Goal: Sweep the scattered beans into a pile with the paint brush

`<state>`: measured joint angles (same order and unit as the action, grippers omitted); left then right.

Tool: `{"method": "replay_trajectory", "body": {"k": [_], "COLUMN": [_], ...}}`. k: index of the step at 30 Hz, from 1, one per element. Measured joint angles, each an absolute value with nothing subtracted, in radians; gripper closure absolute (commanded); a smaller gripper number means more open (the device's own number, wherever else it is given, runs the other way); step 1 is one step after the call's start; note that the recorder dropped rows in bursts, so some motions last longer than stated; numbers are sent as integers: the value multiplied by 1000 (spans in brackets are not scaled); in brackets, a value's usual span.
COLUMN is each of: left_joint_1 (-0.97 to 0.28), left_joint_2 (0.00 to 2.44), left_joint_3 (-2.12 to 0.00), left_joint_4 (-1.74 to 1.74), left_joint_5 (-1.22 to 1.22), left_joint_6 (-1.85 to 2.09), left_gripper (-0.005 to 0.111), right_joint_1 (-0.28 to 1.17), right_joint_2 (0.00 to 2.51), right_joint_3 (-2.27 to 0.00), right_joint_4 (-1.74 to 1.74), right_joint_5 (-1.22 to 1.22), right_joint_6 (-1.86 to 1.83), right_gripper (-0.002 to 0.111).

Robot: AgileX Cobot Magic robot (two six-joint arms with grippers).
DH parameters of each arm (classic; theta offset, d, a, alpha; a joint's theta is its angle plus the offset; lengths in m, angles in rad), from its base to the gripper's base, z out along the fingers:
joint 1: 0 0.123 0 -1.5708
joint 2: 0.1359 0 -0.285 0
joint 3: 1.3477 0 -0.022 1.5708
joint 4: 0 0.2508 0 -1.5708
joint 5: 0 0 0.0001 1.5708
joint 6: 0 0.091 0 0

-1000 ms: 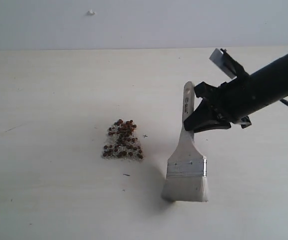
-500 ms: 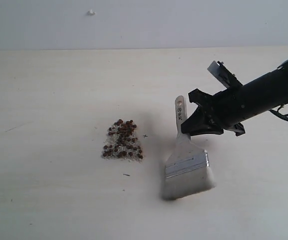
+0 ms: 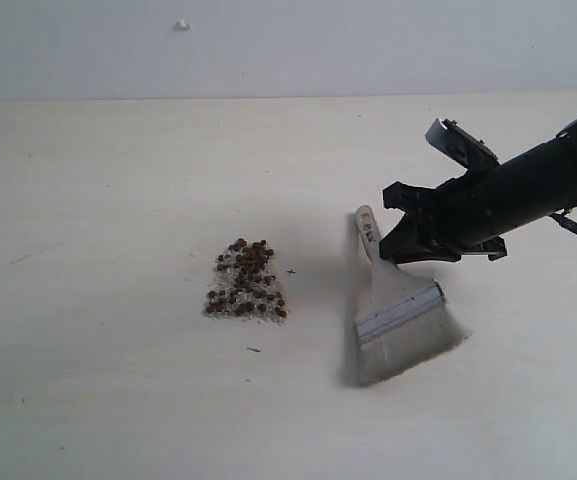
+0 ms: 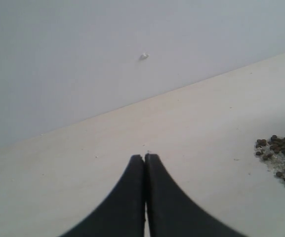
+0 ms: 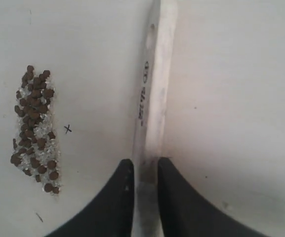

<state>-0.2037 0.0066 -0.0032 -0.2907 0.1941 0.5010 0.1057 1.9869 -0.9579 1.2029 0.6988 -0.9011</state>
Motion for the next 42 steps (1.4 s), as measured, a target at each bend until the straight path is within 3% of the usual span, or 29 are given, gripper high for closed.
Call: {"method": "replay_trajectory", "body": {"k": [3, 6, 8, 11, 12, 19, 23, 30, 42], "left_joint_1": [-204, -204, -204, -204, -204, -204, -204, -204, -204], "left_joint_2": [7, 7, 7, 7, 7, 7, 7, 7, 7], "left_joint_3": [-3, -3, -3, -3, -3, -3, -3, -3, -3], "left_joint_4": [-291, -291, -291, -291, -291, -291, -291, -291, -291], "left_joint_5": [194, 194, 194, 194, 194, 194, 194, 194, 194], "left_joint_6": [501, 501, 501, 501, 501, 501, 501, 501, 501], "left_gripper": [107, 107, 107, 107, 107, 107, 107, 107, 107], "right_joint_1": [106, 106, 106, 106, 106, 106, 106, 106, 106], "right_joint_2": [1975, 1954, 1924, 1826, 1790, 1289, 899, 414, 78], "right_joint_3": [-958, -957, -957, -955, -955, -748, -579, -563, -109], "right_joint_4": [1201, 1193, 1175, 1083, 1044, 846, 838, 807, 705], "right_joint_5": [686, 675, 662, 624, 608, 344, 358, 360, 115], "right_joint_6": [-901, -901, -901, -843, -816, -642, -630, -633, -650], "right_gripper": [62, 64, 76, 107, 108, 108, 108, 108, 108]}}
